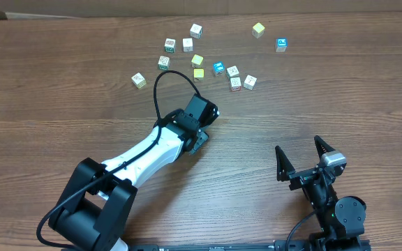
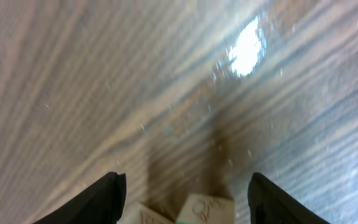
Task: Form a circle
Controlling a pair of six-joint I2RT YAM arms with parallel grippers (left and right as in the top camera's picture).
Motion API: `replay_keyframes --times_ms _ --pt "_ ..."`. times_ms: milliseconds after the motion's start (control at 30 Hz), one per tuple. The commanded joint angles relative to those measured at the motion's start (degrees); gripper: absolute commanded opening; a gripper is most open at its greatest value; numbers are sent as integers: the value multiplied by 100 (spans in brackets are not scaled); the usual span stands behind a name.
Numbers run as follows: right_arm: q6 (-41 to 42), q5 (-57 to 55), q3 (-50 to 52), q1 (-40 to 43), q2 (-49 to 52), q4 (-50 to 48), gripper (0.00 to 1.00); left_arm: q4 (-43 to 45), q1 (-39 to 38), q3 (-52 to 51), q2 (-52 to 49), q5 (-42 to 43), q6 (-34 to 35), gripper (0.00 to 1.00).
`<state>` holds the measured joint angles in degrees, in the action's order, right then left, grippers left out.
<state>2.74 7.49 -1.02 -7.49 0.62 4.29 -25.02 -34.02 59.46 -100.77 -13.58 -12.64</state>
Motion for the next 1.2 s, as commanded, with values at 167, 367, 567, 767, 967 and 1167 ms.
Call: replay_keyframes --times_ms 167,367,567,767,967,1167 --pt "-24 -11 57 28 -46 -26 100 205 33 229 -20 37 396 19" --pt "-24 -11 57 28 -46 -28 100 -4 24 229 -20 704 433 4" --pt "-24 -11 57 28 -44 -26 100 -302 24 229 -20 706 459 4" --pt "-24 -11 57 28 -46 -28 100 -529 24 229 -20 706 452 4" --pt "-24 -11 57 28 -46 -28 100 -645 24 229 -20 704 450 4" --pt "-24 -11 57 28 -46 -26 100 -664 26 229 -20 702 448 5"
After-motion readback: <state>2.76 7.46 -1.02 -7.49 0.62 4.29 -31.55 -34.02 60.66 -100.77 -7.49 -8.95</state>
